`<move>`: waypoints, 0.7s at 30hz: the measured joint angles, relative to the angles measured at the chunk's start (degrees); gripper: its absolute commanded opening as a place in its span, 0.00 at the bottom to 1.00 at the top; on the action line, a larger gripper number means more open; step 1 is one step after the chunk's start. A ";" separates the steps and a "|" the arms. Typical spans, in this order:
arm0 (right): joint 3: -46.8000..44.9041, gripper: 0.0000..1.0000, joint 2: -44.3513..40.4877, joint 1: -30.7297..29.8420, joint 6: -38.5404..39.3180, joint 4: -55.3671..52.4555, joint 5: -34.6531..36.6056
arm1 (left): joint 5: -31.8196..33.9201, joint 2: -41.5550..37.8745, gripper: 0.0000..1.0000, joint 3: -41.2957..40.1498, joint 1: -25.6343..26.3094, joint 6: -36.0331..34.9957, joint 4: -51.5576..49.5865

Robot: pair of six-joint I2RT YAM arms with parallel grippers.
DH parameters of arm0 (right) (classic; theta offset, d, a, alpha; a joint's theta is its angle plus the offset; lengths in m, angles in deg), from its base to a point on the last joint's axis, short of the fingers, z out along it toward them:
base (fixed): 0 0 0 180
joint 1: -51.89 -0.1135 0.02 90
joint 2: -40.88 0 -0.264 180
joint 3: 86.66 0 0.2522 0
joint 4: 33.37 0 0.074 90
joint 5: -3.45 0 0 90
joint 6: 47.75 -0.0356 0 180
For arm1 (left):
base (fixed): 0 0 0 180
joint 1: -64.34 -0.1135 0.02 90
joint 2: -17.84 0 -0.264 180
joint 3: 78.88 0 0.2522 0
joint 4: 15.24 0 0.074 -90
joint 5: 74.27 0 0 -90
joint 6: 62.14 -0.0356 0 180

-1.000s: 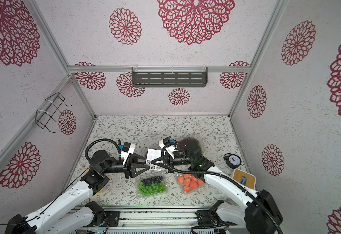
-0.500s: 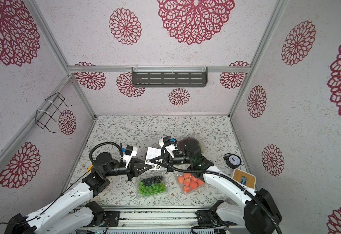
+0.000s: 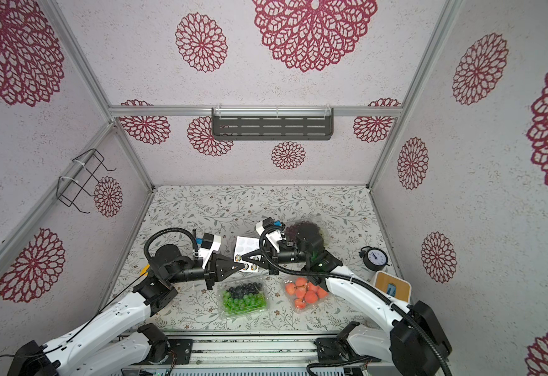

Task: Label fruit boxes
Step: Adjust the label sticker.

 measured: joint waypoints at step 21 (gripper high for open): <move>-1.75 0.45 -5.25 0.20 -2.23 -0.72 9.22 | 8.37 -0.13 0.00 0.04 1.11 -1.27 -3.74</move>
